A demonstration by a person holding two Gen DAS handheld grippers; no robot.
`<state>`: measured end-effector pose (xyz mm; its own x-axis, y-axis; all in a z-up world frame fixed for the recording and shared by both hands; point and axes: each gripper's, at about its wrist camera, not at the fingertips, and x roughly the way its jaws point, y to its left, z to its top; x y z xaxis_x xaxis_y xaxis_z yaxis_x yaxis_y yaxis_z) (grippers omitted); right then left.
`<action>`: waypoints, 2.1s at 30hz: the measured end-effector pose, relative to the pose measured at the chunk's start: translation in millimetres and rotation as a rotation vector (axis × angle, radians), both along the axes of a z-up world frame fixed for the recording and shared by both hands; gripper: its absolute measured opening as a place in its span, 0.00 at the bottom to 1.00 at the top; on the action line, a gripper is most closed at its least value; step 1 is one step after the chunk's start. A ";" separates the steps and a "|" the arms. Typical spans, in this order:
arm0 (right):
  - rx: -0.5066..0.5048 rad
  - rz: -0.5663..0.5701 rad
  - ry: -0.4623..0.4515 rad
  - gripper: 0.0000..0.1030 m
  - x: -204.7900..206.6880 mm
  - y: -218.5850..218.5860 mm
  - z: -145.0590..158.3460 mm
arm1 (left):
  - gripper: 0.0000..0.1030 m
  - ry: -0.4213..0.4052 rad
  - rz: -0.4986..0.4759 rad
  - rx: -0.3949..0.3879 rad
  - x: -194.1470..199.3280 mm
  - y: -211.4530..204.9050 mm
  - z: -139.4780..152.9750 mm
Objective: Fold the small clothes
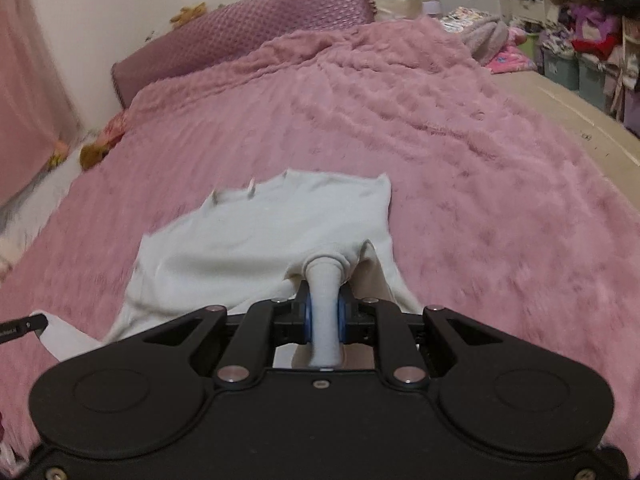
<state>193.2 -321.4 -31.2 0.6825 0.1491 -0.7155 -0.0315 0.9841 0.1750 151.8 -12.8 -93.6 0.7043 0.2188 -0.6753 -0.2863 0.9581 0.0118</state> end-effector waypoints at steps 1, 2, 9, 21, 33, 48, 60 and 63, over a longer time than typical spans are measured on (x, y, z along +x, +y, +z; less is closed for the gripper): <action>0.011 -0.011 -0.005 0.07 12.4 -3.0 -3.2 | 0.02 -0.010 0.008 -0.005 12.8 3.1 -0.6; 0.015 -0.019 -0.009 0.07 26.3 -4.6 -7.0 | 0.02 -0.021 0.015 -0.008 28.5 6.6 -1.8; 0.039 -0.037 -0.043 0.07 104.5 -2.8 -29.3 | 0.02 -0.057 0.031 0.022 125.4 14.2 -11.8; 0.120 -0.105 -0.047 0.45 192.3 -10.1 -73.5 | 0.18 -0.081 0.114 0.122 226.0 42.2 -33.2; -0.069 -0.026 -0.089 0.49 163.1 -22.1 -70.7 | 0.50 0.039 0.041 0.092 202.1 40.2 -61.5; -0.155 -0.024 0.010 0.49 144.5 -46.1 -104.2 | 0.03 0.005 -0.015 0.084 226.9 34.0 -89.2; -0.126 -0.001 0.064 0.49 141.2 -44.1 -115.6 | 0.09 0.109 0.078 0.145 265.7 61.6 -124.1; -0.149 0.017 0.075 0.49 136.5 -37.8 -117.0 | 0.17 0.096 0.036 0.249 258.0 54.3 -133.3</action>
<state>329.7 -359.2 -148.2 0.6244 0.0487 -0.7796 -0.0406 0.9987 0.0299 409.8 41.5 -226.9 0.6283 0.4103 -0.6610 -0.3063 0.9115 0.2746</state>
